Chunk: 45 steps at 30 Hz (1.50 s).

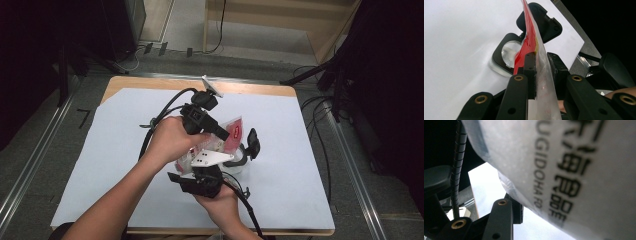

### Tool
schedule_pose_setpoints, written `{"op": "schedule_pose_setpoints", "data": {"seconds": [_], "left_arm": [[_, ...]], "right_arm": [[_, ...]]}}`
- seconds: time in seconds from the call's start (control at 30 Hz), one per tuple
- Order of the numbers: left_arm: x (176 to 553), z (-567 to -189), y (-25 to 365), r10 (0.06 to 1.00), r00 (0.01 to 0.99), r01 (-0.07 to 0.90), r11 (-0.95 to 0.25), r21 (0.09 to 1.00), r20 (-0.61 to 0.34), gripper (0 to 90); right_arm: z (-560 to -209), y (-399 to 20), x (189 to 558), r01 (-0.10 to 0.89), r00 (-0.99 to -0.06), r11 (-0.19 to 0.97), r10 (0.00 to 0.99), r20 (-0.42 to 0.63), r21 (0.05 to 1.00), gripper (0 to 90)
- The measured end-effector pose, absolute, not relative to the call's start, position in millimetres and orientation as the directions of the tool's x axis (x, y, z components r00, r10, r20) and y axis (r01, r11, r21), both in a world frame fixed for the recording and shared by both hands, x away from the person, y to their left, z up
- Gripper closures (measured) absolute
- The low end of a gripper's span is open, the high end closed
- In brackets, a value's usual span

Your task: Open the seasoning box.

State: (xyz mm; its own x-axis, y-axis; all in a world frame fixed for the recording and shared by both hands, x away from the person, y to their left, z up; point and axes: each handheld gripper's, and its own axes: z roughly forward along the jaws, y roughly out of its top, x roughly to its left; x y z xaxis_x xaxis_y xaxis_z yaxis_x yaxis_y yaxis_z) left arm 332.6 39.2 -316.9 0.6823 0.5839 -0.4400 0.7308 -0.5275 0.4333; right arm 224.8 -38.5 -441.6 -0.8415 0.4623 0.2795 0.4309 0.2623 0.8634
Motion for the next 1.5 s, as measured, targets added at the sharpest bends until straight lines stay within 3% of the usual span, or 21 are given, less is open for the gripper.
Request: {"op": "schedule_pose_setpoints", "data": {"seconds": [0.4, 0.73, 1.5], "left_arm": [[330, -318, 45, 0.579, 0.688, 0.725, -0.526, 0.445, -0.437, 79.6], [327, -326, 60, 0.560, 0.665, 0.746, -0.462, 0.481, -0.494, 78.8], [325, -327, 56, 0.558, 0.677, 0.734, -0.467, 0.493, -0.480, 75.6]], "right_arm": [[-442, -37, 223, 0.419, -0.850, 0.279, 0.455, 0.266, 0.864, 63.6], [-445, -32, 221, 0.411, -0.860, 0.314, 0.445, 0.250, 0.856, 63.8], [-443, -33, 222, 0.430, -0.858, 0.301, 0.430, 0.281, 0.851, 63.8]]}}
